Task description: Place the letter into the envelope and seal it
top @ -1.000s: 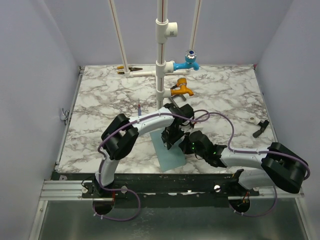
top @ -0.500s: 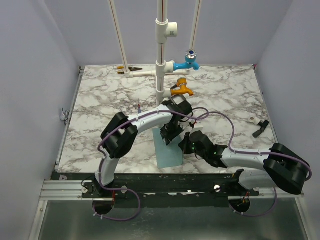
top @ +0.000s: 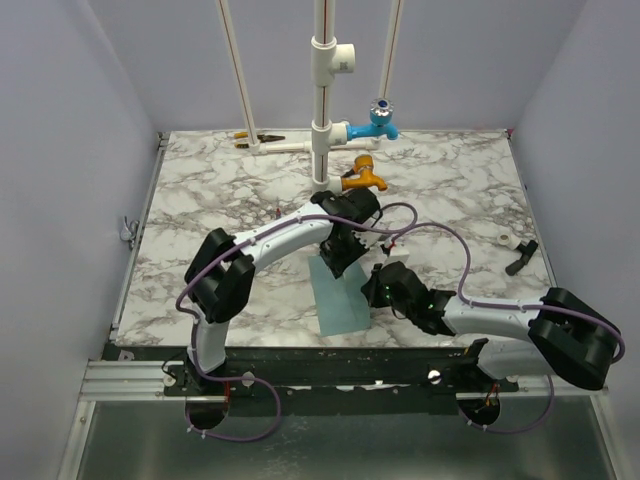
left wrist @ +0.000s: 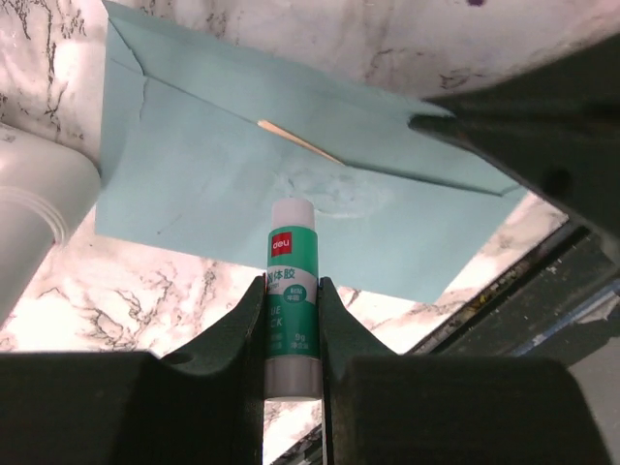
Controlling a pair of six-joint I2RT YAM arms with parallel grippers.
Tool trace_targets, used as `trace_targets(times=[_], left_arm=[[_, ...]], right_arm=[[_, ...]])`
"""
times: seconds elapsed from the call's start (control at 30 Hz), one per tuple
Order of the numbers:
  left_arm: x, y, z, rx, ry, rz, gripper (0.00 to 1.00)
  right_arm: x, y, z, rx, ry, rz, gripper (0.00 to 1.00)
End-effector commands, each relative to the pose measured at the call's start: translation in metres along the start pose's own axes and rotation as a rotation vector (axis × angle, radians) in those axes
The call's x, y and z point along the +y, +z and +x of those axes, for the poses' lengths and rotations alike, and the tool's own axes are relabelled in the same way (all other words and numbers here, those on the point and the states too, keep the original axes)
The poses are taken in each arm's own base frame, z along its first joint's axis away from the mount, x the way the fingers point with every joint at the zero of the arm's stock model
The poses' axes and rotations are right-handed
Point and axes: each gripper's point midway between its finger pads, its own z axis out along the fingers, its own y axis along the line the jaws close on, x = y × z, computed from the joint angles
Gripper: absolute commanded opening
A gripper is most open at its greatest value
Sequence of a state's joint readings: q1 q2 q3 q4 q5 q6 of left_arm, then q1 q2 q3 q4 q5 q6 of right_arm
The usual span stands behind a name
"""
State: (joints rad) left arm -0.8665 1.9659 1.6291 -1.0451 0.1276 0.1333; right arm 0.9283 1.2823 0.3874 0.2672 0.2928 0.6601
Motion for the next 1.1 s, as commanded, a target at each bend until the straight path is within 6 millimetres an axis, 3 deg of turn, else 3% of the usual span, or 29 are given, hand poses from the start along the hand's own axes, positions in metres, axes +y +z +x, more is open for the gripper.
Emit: trace_targets(times=[0.0, 0.3, 0.33, 0.43, 0.5, 0.63, 0.73, 0.83, 0.9, 0.97, 1.07], left_arm=[[-0.013, -0.022, 0.001, -0.07, 0.06, 0.069, 0.0], [-0.045, -0.041, 0.02, -0.135, 0.159, 0.182, 0.0], [-0.048, -0.044, 0.025, -0.137, 0.166, 0.192, 0.0], [-0.049, -0.05, 0.043, -0.14, 0.185, 0.18, 0.0], [-0.046, -0.052, 0.063, -0.132, 0.216, 0.159, 0.0], [-0.031, -0.043, 0.092, -0.143, 0.338, 0.077, 0.0], [-0.007, -0.022, 0.091, -0.166, 0.424, -0.067, 0.0], [0.006, -0.013, 0.092, -0.17, 0.469, -0.154, 0.0], [0.002, -0.018, 0.091, -0.191, 0.466, -0.144, 0.0], [-0.004, -0.027, 0.088, -0.237, 0.461, -0.125, 0.0], [-0.01, -0.04, 0.077, -0.316, 0.353, -0.05, 0.0]], right_arm=[[-0.009, -0.004, -0.012, -0.035, -0.025, 0.068, 0.01], [-0.012, -0.008, -0.021, -0.041, -0.033, 0.112, 0.01], [-0.012, -0.009, -0.021, -0.036, -0.038, 0.115, 0.05], [-0.005, -0.011, -0.024, -0.017, -0.071, 0.088, 0.44], [0.007, -0.013, -0.029, -0.008, -0.11, 0.039, 0.6], [0.035, -0.021, -0.046, 0.013, -0.176, -0.066, 0.74], [0.028, -0.032, -0.056, 0.027, -0.174, 0.009, 0.77], [0.002, -0.045, -0.068, -0.003, -0.154, 0.154, 0.7], [-0.01, -0.052, -0.07, -0.019, -0.137, 0.211, 0.44], [-0.018, -0.052, -0.068, -0.021, -0.117, 0.225, 0.25], [-0.031, -0.044, -0.06, 0.002, -0.08, 0.225, 0.11]])
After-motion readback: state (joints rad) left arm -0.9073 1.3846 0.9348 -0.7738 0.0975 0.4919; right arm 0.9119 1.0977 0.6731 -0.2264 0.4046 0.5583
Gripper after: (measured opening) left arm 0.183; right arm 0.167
